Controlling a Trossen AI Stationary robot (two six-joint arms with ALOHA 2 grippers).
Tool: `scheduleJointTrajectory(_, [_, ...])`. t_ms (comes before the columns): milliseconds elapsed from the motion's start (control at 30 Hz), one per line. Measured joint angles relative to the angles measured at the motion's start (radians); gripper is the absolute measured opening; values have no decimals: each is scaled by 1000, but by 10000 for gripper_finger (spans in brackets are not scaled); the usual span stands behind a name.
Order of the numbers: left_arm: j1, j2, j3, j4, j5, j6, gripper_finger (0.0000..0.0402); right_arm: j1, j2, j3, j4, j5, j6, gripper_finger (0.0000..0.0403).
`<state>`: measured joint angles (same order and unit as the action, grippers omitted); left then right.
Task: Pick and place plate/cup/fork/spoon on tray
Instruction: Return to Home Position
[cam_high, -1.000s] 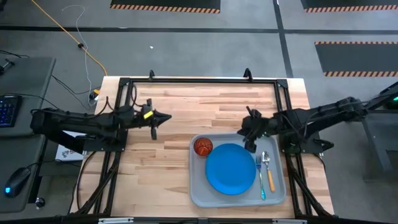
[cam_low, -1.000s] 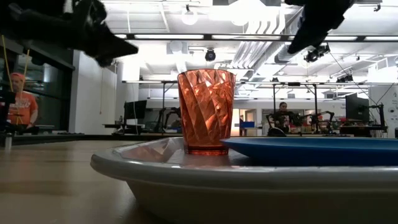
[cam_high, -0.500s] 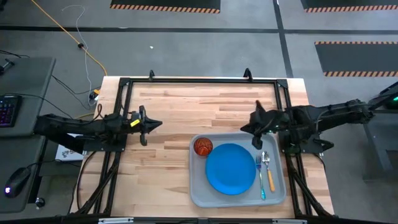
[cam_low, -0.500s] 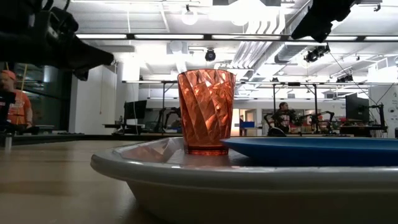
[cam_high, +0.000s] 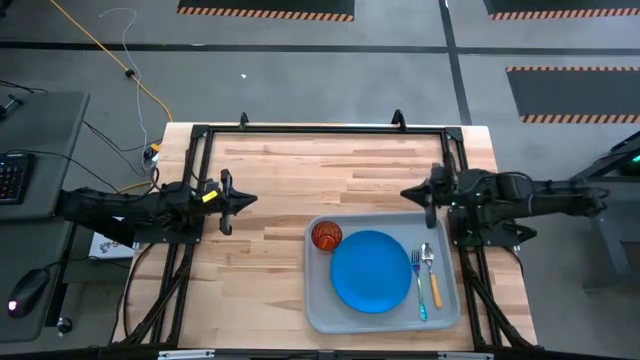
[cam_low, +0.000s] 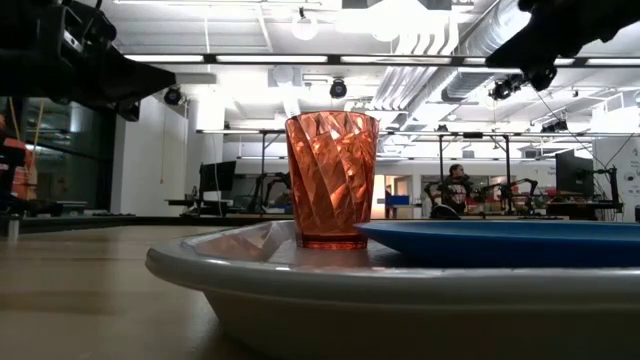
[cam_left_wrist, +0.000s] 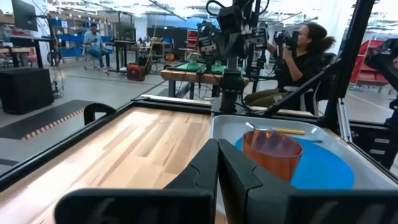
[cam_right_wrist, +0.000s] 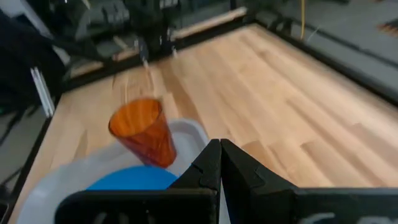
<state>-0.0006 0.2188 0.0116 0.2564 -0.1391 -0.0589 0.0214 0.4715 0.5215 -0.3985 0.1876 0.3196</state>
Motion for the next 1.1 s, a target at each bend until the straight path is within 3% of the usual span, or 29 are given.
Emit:
scheduleJointTrajectory(233, [0, 1, 0, -24, 2, 0, 0, -46, -170, -51, 49, 22, -47, 0])
scheduleJointTrajectory(400, [0, 1, 0, -27, 2, -6, 0, -71, -247, -146, 148, -51, -58, 0])
scheduleJointTrajectory(700, [0, 1, 0, -27, 2, -9, 0, -100, -291, -333, 298, -90, -29, 0])
scheduleJointTrajectory(933, [0, 1, 1, -42, 2, -8, 0, -100, -323, -512, 534, -109, -22, 0])
scheduleJointTrajectory(1100, [0, 1, 1, -56, 2, -8, 0, -87, -328, -512, 537, -119, -63, 0])
